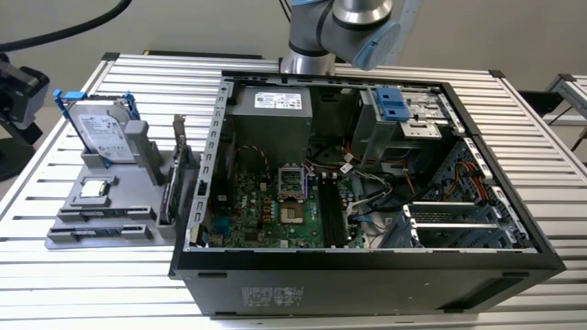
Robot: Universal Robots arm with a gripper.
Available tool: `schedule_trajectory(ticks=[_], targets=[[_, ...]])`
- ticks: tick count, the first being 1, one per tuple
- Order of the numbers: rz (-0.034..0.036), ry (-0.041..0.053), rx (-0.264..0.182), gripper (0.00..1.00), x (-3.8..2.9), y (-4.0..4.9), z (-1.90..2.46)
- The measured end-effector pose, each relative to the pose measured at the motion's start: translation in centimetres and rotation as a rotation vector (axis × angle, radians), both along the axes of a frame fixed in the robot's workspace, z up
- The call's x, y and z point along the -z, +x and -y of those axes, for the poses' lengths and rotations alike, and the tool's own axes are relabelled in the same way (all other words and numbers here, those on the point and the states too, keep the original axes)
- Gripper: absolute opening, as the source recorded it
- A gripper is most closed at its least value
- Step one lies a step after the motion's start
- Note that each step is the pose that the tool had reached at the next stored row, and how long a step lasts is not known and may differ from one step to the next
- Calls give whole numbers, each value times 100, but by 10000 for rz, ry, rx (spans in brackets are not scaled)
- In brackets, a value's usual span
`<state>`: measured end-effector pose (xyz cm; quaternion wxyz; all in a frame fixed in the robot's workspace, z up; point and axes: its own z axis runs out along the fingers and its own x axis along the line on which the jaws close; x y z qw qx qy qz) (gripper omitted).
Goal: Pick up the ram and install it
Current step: 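Pick up the ram and move it above insertion slot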
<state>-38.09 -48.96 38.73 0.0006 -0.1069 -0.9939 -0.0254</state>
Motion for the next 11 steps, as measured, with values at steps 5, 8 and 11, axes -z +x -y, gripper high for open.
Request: schedule_trajectory(ticks=[5, 8, 11], targets=[[-1, 0, 434, 0, 0, 0, 0], [0, 0, 690, 0, 0, 0, 0], [-1, -1, 940, 0, 0, 0, 0]])
